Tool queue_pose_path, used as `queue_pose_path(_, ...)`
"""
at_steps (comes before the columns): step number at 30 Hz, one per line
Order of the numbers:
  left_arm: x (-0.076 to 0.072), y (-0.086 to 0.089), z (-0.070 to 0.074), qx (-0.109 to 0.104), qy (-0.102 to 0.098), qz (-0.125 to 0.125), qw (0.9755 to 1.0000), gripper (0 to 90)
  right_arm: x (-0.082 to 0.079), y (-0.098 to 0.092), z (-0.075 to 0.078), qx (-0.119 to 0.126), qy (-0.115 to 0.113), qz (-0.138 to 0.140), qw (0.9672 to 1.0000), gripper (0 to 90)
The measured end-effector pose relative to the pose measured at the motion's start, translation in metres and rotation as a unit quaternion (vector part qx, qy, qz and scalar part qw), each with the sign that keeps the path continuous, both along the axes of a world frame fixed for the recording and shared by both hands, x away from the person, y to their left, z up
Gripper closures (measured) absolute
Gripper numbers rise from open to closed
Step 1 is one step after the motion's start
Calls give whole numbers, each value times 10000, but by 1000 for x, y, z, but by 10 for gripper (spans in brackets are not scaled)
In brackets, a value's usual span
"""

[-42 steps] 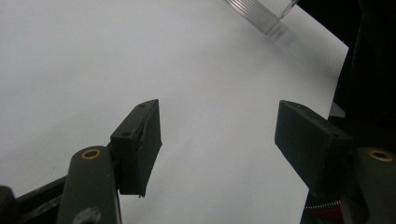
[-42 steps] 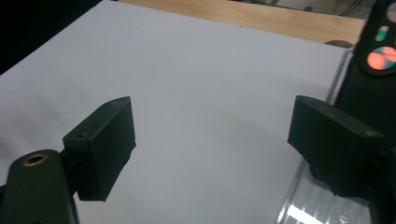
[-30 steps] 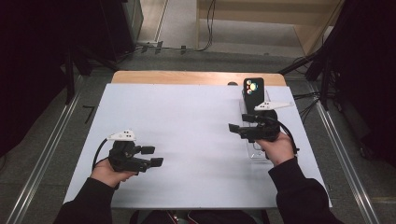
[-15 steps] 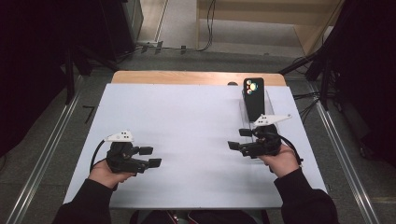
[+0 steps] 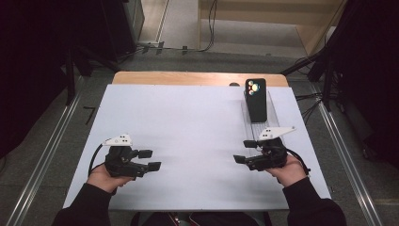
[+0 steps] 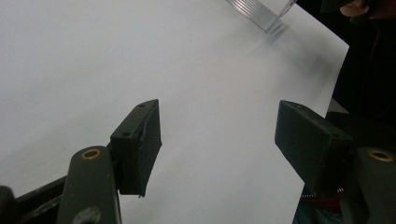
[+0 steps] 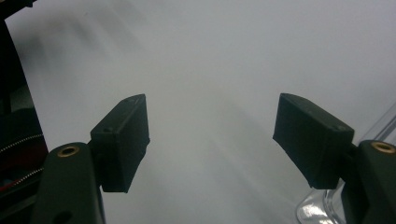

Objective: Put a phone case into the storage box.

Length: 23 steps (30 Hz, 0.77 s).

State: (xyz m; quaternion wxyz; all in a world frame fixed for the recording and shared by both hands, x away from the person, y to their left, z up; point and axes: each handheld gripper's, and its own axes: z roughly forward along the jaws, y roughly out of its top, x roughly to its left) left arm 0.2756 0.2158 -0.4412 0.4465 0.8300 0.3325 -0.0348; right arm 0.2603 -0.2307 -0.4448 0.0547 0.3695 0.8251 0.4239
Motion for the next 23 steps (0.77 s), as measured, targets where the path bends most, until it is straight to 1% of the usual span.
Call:
queue_pose_path(6, -2, -1, -2, 4, -3, -1, 10000, 321, -9, -6, -5, 42, -18, 11, 10000, 247)
queue_pose_path(9, -3, -1, -2, 33, -8, -5, 10000, 321, -13, -9, -8, 18, 22, 24, 10000, 247)
queue_pose_path(13, -5, 0, -2, 12, -19, 9, 10000, 321, -19, -13, -12, 41, 74, 39, 10000, 247)
queue_pose_path(19, -6, 0, -3, 12, -15, 7, 10000, 321, -21, -16, -16, 14, 144, 30, 9999, 247)
queue_pose_path(23, -5, 1, -3, 12, -4, 14, 10000, 321, -21, -16, -16, 28, 136, 40, 9999, 246)
